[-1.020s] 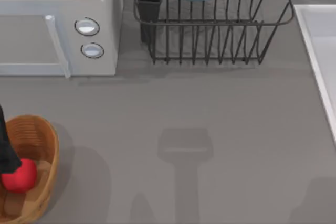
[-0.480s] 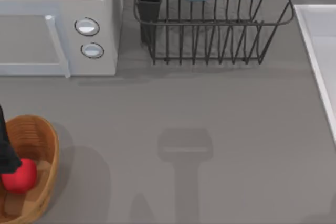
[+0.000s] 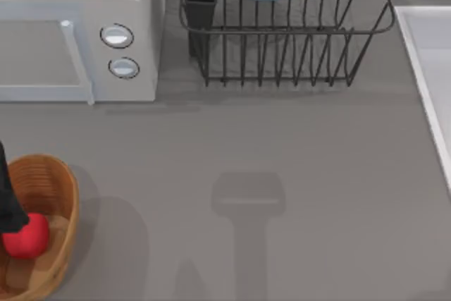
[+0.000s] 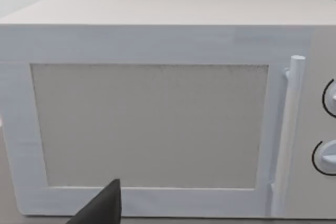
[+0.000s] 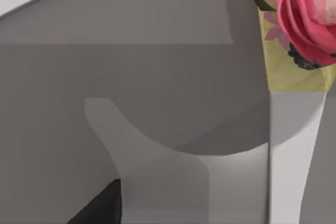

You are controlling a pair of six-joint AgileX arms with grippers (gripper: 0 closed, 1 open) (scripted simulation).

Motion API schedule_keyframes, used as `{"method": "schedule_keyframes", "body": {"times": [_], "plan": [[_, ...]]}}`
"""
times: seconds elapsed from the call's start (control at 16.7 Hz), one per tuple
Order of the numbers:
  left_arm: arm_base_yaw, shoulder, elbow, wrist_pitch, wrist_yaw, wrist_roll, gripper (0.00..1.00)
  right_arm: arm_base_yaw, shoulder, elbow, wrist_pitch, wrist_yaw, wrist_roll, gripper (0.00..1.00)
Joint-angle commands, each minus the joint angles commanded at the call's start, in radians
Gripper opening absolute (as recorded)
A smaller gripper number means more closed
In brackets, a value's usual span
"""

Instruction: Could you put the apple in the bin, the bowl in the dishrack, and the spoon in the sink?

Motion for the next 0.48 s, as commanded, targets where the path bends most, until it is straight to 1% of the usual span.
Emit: {"method": "schedule_keyframes", "body": {"times": [0.48], "plan": [[0.0, 0.0, 0.0, 0.0, 0.0, 0.0, 1.0, 0.0, 0.0, 0.0, 0.0, 0.0, 0.0, 0.4]]}}
